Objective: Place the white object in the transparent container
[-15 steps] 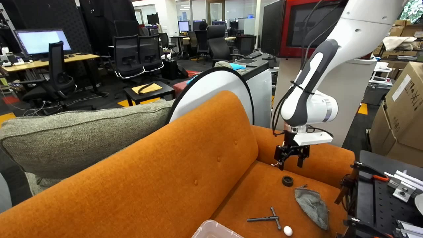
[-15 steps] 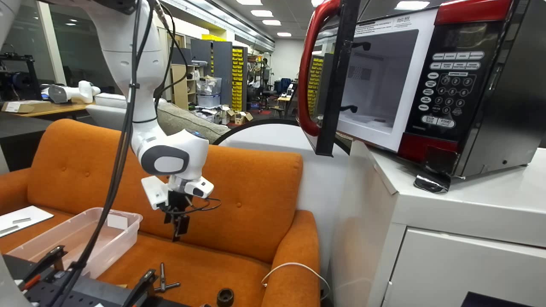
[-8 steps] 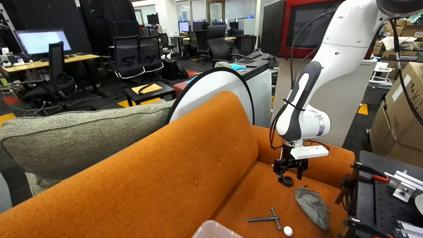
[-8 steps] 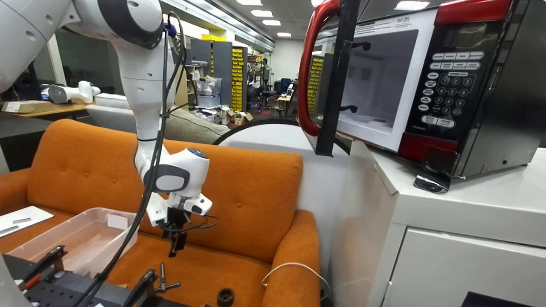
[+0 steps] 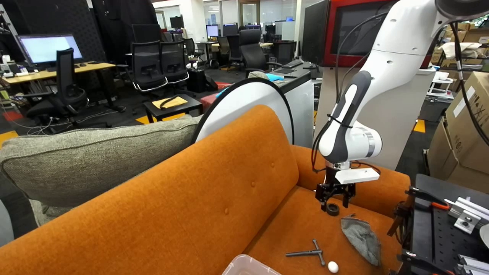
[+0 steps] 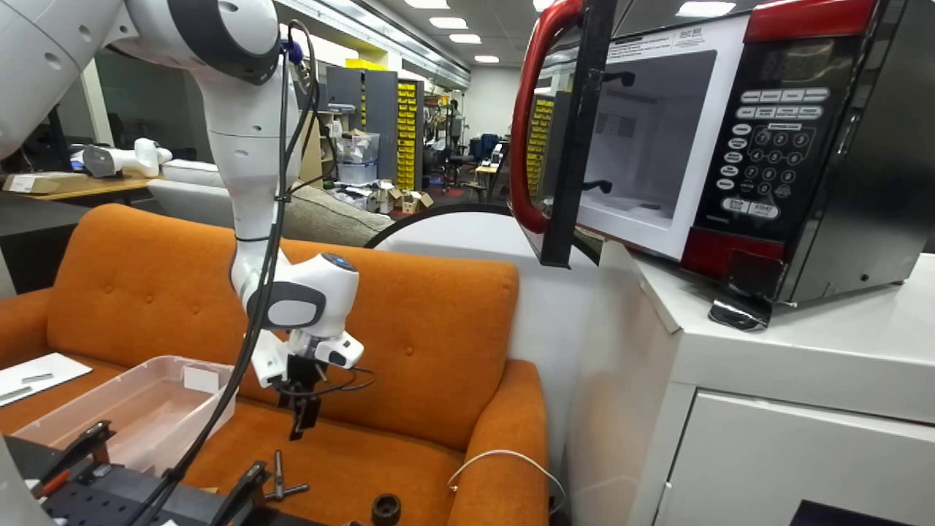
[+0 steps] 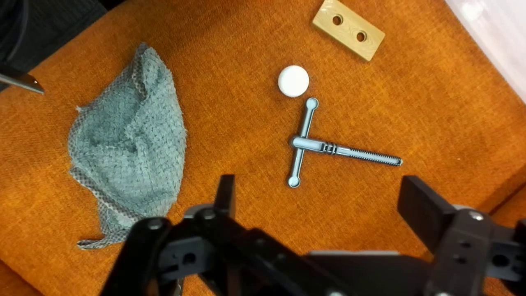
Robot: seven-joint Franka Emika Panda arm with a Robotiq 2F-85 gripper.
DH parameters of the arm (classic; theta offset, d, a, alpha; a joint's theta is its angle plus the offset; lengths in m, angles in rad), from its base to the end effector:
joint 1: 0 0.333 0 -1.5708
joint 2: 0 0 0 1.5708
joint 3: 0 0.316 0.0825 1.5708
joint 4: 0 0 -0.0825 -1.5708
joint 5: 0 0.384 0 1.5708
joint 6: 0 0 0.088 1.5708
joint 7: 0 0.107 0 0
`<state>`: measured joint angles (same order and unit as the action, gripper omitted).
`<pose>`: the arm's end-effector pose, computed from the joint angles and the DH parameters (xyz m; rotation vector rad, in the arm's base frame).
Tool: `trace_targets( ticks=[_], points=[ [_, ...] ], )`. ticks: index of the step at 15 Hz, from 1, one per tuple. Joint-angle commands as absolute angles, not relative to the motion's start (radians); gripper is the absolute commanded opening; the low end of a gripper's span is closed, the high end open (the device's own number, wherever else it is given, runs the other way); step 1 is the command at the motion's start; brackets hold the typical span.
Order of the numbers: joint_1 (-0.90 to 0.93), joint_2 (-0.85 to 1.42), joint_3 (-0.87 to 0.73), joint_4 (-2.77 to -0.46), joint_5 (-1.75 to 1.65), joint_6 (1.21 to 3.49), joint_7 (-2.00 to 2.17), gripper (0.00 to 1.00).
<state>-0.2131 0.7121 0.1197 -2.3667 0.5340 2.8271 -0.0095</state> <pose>0.4247 -0.0531 0.0147 -2.7818 0.9117 0.3656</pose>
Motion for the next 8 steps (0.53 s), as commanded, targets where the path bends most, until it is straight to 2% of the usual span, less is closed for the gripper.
trace_targets(
  ticks=[1,8],
  points=[
    [-0.242,0.739,0.155,-2.358,0.513,2.829,-0.006,1.0],
    [-0.224,0.912,0.206,-2.293,0.505,2.905,0.012,1.0]
  ],
)
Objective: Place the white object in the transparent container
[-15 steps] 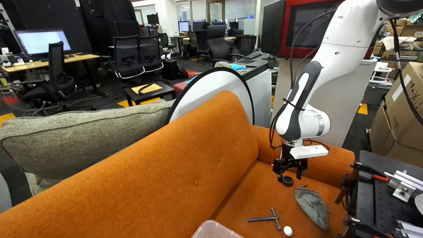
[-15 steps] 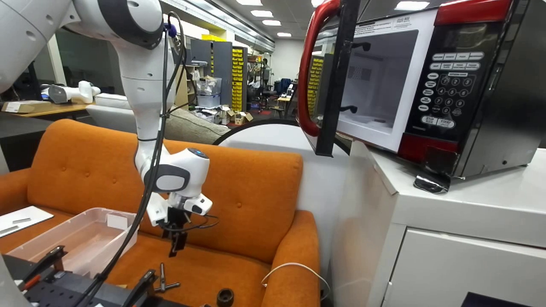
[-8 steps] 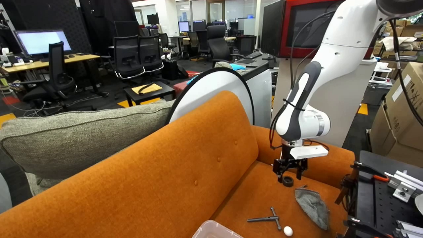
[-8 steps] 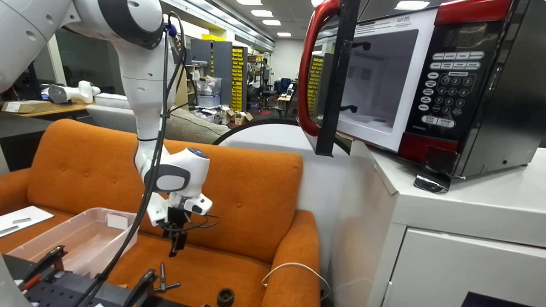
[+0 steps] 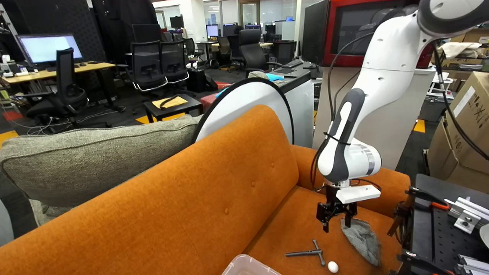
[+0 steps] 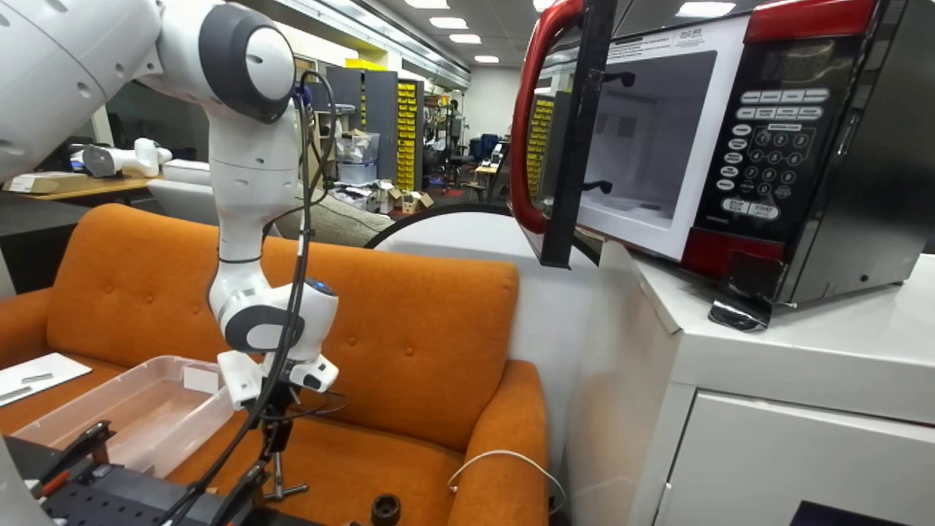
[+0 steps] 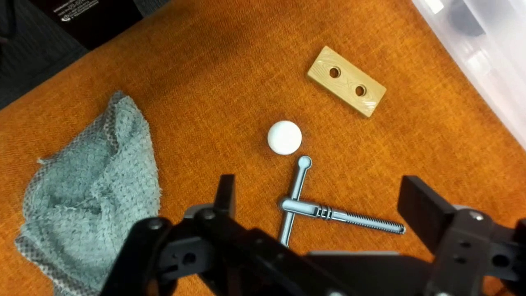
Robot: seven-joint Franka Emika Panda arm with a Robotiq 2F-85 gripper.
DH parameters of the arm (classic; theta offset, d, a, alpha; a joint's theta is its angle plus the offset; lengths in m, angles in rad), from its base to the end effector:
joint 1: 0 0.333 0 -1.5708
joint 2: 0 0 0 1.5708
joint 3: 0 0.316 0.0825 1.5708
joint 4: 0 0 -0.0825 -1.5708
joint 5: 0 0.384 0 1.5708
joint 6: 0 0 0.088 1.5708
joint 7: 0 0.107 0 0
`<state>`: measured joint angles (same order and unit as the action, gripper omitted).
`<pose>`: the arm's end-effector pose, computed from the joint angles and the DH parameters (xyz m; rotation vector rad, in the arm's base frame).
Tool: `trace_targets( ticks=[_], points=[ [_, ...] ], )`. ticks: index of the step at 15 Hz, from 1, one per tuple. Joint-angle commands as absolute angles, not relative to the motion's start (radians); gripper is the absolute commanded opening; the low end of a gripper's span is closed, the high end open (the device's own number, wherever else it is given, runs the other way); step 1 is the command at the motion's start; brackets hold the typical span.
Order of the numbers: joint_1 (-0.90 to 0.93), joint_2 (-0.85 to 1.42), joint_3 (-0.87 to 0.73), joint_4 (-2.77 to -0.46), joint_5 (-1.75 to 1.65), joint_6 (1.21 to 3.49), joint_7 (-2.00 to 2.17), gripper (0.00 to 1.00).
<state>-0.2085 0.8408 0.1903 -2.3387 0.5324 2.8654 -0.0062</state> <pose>0.4052 -0.0095 -0.0300 -2.7646 0.8399 0.4716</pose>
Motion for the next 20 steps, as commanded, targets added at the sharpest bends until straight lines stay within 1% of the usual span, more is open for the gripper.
trace_targets(
  ticks=[1,6,7,9,14,20],
  points=[
    [-0.233,0.944,0.216,-2.274,0.5,2.915,0.009,1.0],
    [-0.224,1.089,0.208,-2.177,0.454,2.911,0.049,1.0],
    [-0.221,1.056,0.206,-2.209,0.442,2.915,0.052,1.0],
    [-0.221,1.094,0.206,-2.183,0.436,2.915,0.057,1.0],
    [-0.221,1.096,0.206,-2.173,0.436,2.915,0.058,1.0],
    [-0.22,1.188,0.205,-2.111,0.403,2.909,0.077,1.0]
  ],
)
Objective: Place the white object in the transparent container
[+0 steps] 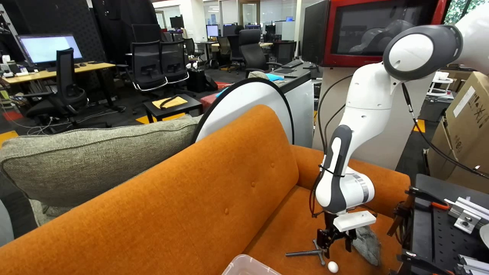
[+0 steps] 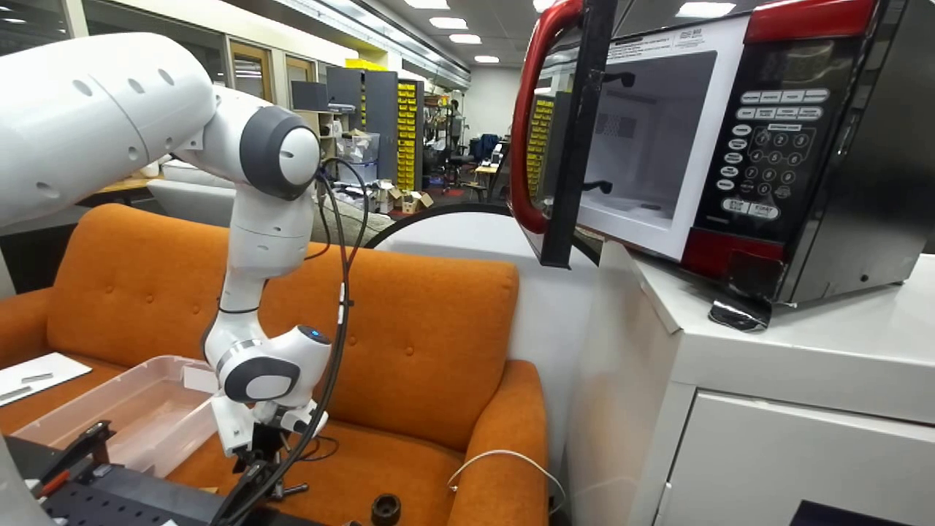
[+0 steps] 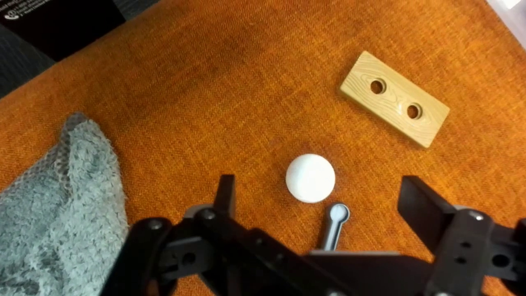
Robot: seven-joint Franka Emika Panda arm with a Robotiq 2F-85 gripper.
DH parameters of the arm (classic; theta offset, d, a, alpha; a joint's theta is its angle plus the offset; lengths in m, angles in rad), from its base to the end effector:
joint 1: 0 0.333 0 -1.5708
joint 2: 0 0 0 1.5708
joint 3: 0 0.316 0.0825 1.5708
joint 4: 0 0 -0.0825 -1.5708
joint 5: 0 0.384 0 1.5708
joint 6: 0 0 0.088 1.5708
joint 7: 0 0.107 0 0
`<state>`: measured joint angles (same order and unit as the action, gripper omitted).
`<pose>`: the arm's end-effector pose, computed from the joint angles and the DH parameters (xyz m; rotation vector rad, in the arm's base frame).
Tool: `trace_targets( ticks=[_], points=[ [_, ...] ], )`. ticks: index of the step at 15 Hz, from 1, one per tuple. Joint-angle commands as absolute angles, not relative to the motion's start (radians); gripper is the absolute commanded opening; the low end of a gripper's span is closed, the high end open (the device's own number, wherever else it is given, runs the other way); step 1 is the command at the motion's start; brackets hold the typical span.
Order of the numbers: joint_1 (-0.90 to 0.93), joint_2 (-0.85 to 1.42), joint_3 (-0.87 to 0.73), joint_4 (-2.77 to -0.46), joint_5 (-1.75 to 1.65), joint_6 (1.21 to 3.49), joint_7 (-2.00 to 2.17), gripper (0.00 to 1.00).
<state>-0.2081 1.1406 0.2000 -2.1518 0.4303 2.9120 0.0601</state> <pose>0.3898 0.0105 -0.1275 -2.7546 0.8350 0.5798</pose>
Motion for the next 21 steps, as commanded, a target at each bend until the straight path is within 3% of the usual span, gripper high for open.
trace_targets(
  ticks=[1,13,16,21],
  points=[
    [-0.218,1.211,0.205,-2.092,0.396,2.907,0.078,1.0],
    [-0.155,1.35,0.183,-1.929,0.375,2.89,0.138,1.0],
    [-0.16,1.341,0.181,-1.94,0.377,2.901,0.135,0.66],
    [-0.166,1.339,0.182,-1.942,0.374,2.892,0.129,0.31]
  ],
)
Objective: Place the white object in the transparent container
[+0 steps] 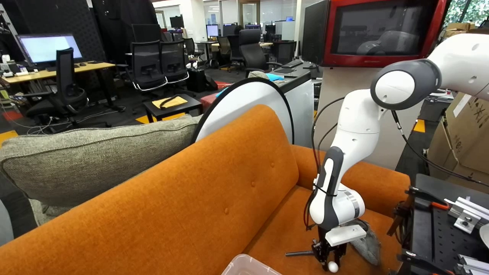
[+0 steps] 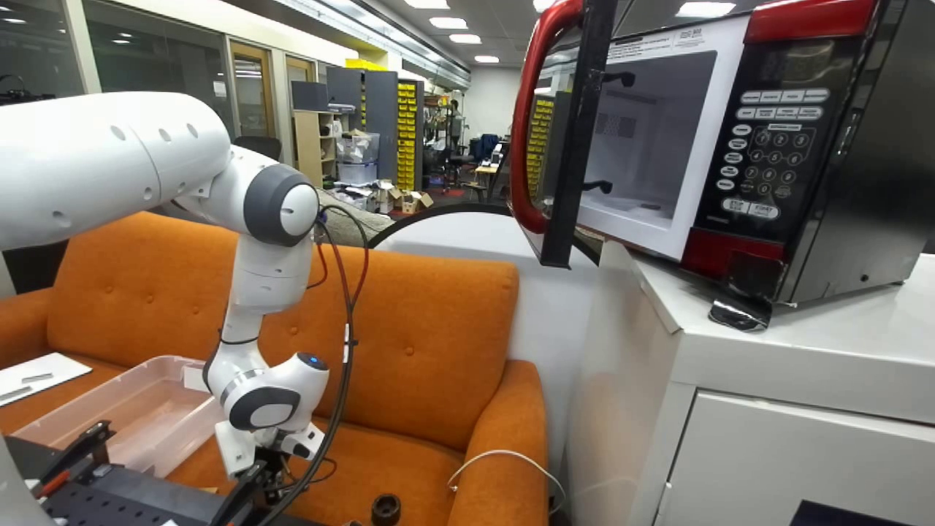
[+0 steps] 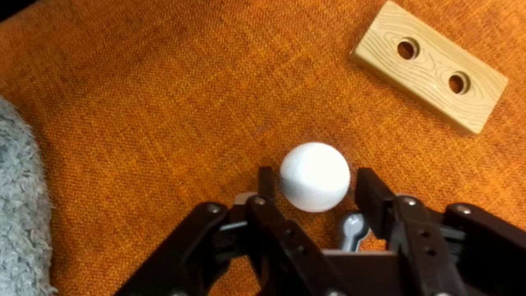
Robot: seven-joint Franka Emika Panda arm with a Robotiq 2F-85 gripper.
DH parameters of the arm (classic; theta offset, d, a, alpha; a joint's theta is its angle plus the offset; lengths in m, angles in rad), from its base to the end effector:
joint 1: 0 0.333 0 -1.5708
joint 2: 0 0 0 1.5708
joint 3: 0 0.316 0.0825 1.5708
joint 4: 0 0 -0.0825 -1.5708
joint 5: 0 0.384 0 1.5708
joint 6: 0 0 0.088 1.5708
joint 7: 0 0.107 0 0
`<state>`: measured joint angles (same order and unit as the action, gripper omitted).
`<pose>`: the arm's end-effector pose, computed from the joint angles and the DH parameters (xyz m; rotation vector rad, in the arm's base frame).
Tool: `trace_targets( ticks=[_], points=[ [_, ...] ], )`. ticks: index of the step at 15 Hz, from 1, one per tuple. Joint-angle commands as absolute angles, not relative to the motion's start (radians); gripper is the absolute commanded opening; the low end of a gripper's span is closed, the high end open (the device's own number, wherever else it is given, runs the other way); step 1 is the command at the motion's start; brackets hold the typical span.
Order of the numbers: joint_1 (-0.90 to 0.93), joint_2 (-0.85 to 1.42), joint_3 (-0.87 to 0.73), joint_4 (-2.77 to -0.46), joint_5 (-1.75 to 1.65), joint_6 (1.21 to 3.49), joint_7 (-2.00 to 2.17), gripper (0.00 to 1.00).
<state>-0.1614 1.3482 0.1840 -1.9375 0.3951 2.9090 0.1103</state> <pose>0.3985 0.0242 -0.1950 -2.7607 0.8536 0.5871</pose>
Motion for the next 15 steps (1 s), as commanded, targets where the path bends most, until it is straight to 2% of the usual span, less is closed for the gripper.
trace_targets(
  ticks=[1,3,9,15],
  points=[
    [-0.166,1.339,0.181,-1.942,0.374,2.891,0.129,0.25],
    [-0.169,1.337,0.183,-1.946,0.372,2.884,0.126,0.13],
    [-0.198,1.272,0.215,-2.031,0.352,2.888,0.087,0.12],
    [-0.294,1.077,0.331,-2.237,0.344,2.974,-0.01,0.12]
  ],
)
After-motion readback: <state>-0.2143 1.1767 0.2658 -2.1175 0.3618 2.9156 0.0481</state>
